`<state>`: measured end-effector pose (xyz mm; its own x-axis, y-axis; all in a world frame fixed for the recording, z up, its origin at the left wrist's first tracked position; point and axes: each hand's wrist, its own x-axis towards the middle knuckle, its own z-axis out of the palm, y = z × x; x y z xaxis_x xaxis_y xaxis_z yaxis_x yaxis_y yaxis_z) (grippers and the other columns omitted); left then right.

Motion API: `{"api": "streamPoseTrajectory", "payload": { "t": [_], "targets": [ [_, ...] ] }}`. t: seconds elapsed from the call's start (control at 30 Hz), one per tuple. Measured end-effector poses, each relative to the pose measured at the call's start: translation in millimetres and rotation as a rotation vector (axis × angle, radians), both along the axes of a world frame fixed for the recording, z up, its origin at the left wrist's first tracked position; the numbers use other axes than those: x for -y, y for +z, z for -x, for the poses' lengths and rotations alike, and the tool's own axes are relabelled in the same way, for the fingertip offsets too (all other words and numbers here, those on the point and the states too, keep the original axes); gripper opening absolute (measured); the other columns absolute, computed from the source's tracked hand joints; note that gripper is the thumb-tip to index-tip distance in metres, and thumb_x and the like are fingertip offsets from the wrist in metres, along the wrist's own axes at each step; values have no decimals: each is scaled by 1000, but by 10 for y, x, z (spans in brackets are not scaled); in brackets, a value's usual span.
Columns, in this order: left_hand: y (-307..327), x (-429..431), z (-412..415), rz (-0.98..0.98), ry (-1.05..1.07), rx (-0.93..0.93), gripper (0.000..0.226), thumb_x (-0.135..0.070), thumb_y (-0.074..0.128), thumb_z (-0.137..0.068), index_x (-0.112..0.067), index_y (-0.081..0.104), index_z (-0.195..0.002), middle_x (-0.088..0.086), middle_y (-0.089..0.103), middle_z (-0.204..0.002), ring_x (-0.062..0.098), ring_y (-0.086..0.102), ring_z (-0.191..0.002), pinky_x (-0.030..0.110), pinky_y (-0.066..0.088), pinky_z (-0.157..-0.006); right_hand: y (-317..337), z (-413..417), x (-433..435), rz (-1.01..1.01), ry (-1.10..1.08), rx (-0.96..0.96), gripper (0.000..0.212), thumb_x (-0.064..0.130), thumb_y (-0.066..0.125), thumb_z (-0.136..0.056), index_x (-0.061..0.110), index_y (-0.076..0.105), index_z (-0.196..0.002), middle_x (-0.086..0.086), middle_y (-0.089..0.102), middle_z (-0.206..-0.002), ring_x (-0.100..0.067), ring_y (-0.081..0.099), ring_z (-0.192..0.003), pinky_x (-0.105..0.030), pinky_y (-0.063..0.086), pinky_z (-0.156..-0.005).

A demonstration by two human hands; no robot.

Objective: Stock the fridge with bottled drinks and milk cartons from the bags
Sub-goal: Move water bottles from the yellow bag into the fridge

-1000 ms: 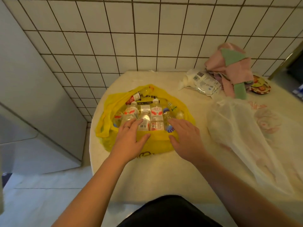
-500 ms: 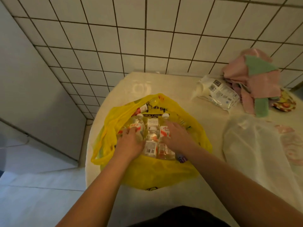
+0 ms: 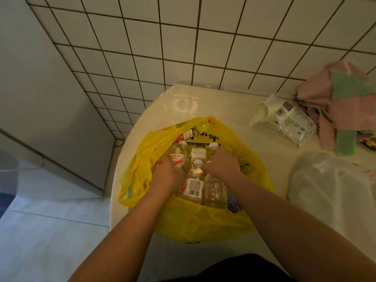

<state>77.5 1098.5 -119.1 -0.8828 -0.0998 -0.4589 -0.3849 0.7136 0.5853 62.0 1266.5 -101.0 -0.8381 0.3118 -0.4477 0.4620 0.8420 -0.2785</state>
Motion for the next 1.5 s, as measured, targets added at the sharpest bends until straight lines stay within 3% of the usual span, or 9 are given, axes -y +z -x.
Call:
{"api": "streamPoseTrajectory", "payload": {
  "t": [0.17, 0.33, 0.57, 0.7, 0.87, 1.0, 1.17, 1.37, 1.5],
  "targets": [
    [28, -1, -112, -63, 9, -108, 79, -43, 79, -72, -23, 44, -139, 6, 61, -129, 29, 60, -114, 47, 53, -95, 149, -45, -131, 150, -9, -59, 64, 66, 57, -49, 15, 63, -87, -10, 67, -92, -31, 65, -91, -47, 56, -79],
    [117, 31, -197, -95, -52, -282, 87, -60, 67, -59, -26, 47, -136, 0, 60, -124, 23, 56, -113, 43, 52, -93, 382, -242, -254, 317, -136, -297, 83, 44, 77, -53, 13, 51, -125, -7, 57, -117, -25, 57, -103, -39, 52, -84],
    [480, 33, -372, -229, -144, -475, 88, -23, 82, -64, -27, 42, -142, -5, 46, -117, 16, 45, -113, 28, 42, -93, 546, -708, -189, 524, -77, -604, 59, 21, 82, -68, 36, 46, -113, 8, 60, -101, -17, 60, -93, -32, 50, -73],
    [732, 39, -521, -297, -111, -599, 69, -12, 79, -65, -27, 50, -126, -15, 43, -106, 8, 45, -105, 5, 36, -80, 740, -905, -232, 571, -48, -706, 59, 18, 81, -74, 27, 47, -121, 5, 64, -100, -17, 63, -90, -26, 49, -69],
    [1064, 92, -741, -342, -116, -724, 73, -11, 79, -68, -47, 40, -118, -10, 42, -114, -9, 43, -100, 4, 36, -83, 1048, -1162, -315, 643, -40, -837, 65, 13, 80, -77, 23, 44, -130, 13, 61, -105, 4, 61, -91, -7, 48, -71],
    [1294, 139, -981, -446, -102, -744, 78, -10, 80, -72, -62, 40, -113, -21, 55, -114, -5, 54, -107, 11, 44, -86, 1240, -1392, -384, 783, -105, -959, 61, 7, 79, -77, 18, 43, -125, 2, 62, -109, -9, 65, -95, -22, 55, -78],
    [1381, 173, -1327, -587, -55, -692, 65, -6, 83, -72, -28, 54, -127, -13, 67, -110, 0, 65, -100, 15, 52, -82, 1383, -1679, -461, 1058, -183, -973, 42, 5, 71, -81, 23, 51, -113, -6, 68, -104, -28, 70, -95, -51, 58, -78],
    [1399, 138, -1857, -730, 90, -637, 55, -14, 76, -69, -17, 59, -122, -2, 72, -104, 16, 69, -97, 33, 58, -81, 1284, -1975, -488, 1412, -349, -806, 51, 12, 61, -92, 23, 45, -138, -12, 69, -112, -33, 69, -101, -49, 56, -82],
    [1324, 138, -2247, -842, 215, -540, 45, -5, 73, -82, -10, 57, -124, -2, 73, -100, 18, 70, -90, 28, 58, -70, 1183, -2227, -495, 1558, -422, -572, 53, 36, 61, -92, 8, 49, -134, -28, 60, -123, -43, 62, -110, -60, 51, -87]
  ]
}}
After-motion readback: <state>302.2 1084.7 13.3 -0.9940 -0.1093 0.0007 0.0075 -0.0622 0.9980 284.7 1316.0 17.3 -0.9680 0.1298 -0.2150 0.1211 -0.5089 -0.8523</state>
